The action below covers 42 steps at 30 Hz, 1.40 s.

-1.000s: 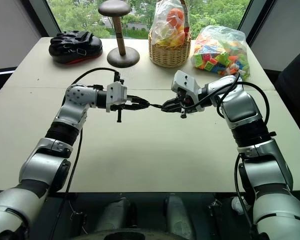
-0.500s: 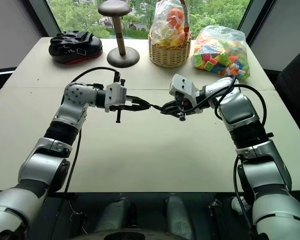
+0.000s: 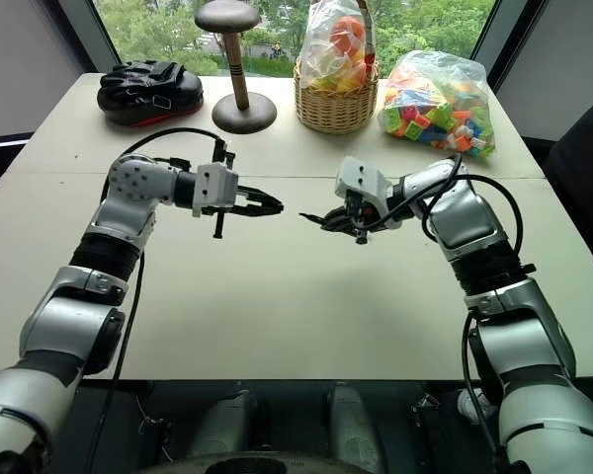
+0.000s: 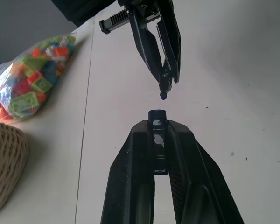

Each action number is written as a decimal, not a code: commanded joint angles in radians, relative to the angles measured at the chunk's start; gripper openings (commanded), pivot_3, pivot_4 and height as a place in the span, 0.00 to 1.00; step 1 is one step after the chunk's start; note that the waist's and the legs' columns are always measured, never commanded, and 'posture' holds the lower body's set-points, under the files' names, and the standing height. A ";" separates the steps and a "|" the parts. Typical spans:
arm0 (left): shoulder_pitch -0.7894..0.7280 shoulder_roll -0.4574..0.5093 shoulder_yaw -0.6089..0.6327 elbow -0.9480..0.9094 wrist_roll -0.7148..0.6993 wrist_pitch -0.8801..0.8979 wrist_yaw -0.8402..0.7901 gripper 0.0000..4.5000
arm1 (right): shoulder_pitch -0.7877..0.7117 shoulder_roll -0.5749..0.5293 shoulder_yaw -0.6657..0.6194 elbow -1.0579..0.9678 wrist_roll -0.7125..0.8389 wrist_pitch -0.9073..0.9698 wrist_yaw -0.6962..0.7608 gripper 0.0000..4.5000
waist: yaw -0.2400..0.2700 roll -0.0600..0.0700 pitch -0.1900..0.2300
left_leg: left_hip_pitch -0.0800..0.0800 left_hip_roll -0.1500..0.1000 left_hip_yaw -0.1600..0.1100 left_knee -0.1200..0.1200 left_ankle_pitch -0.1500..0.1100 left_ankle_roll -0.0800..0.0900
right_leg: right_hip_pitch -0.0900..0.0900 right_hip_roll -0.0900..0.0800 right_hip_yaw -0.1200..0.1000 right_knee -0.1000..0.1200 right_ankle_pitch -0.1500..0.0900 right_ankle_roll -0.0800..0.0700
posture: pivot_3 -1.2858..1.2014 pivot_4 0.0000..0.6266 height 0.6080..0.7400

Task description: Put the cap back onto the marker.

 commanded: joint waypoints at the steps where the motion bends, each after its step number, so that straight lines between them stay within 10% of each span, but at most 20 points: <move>1: -0.021 -0.008 -0.022 0.013 0.023 -0.042 0.021 0.01 | -0.026 0.006 -0.008 -0.010 0.002 -0.006 0.003 0.00 | 0.000 0.000 0.000 | 0.000 0.000 0.000 0.000 0.000 0.000 | 0.000 0.000 0.000 0.000 0.000 0.000 | 0.52 0.24 1.00; 42: -0.100 -0.118 -0.071 0.135 0.079 -0.089 0.059 0.01 | -0.032 0.047 0.004 -0.032 0.003 0.007 -0.002 0.00 | 0.000 0.000 0.000 | 0.000 0.000 0.000 0.000 0.000 0.000 | 0.000 0.000 0.000 0.000 0.000 0.000 | 0.52 0.24 1.00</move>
